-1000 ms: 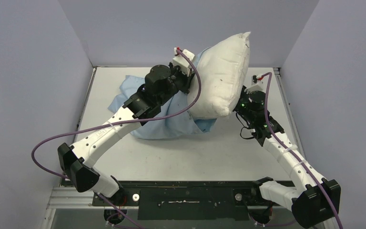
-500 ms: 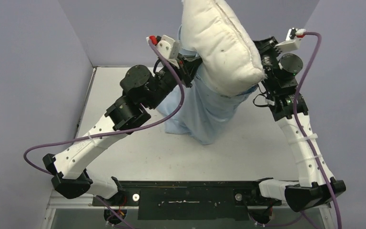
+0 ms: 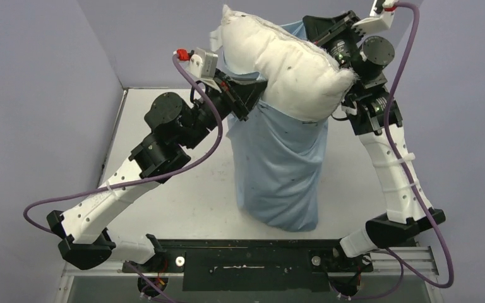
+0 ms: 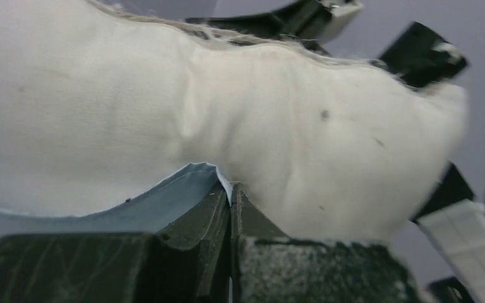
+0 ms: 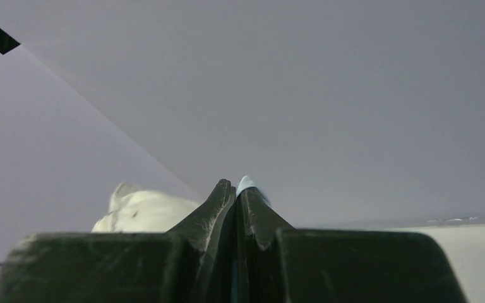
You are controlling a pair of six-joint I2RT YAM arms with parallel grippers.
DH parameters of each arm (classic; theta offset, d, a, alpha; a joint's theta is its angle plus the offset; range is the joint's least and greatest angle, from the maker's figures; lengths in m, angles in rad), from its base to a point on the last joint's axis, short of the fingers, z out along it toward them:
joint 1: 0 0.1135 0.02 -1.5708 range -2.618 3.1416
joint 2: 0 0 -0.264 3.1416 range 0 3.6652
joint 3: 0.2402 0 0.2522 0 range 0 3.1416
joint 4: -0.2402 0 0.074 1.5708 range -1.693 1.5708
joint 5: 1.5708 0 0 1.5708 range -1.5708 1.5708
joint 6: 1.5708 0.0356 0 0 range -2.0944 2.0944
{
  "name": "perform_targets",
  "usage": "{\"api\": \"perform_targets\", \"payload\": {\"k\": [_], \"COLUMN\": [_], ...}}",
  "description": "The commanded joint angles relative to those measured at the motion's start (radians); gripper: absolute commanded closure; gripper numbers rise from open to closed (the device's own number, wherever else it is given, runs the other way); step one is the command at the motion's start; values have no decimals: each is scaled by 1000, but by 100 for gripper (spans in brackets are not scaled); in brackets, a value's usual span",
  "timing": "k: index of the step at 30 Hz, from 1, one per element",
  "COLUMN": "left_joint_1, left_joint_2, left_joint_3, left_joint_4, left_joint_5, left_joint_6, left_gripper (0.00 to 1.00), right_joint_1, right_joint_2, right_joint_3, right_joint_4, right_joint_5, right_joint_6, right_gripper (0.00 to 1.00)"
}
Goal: Put the pillow into the pillowcase
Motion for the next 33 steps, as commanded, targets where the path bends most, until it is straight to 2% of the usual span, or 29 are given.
{"api": "perform_targets", "payload": {"k": [1, 3, 7, 9, 13, 16, 20, 26, 33], "left_joint_1": [-39, 0, 145, 174, 176, 175, 175, 208, 223], "left_joint_2": [-53, -8, 94, 113, 104, 76, 47, 44, 46], "left_joint_3": [6, 90, 284, 344, 385, 361, 333, 395, 430], "left_joint_4": [158, 113, 50, 44, 45, 45, 32, -54, -102], "left_joint_5": [107, 27, 47, 45, 34, 75, 82, 7, -24], "left_joint_6": [-35, 21, -36, -44, -39, -56, -46, 16, 52], "left_gripper": [100, 100, 100, 100, 100, 100, 100, 100, 100], "right_joint_1": [-54, -48, 36, 83, 88, 72, 32, -32, -32], "right_joint_2": [97, 82, -32, -70, -54, -17, 0, -45, -116], "right_joint_3": [277, 245, -7, -58, 27, 153, 236, 213, 146], "right_joint_4": [48, 73, 189, 232, 220, 193, 170, 182, 89], "right_joint_5": [-69, -117, -139, -108, -91, -62, -57, -48, 171], "right_joint_6": [13, 42, 86, 79, 67, 48, 76, 123, 80], "right_gripper": [100, 100, 100, 100, 100, 100, 100, 100, 100]}}
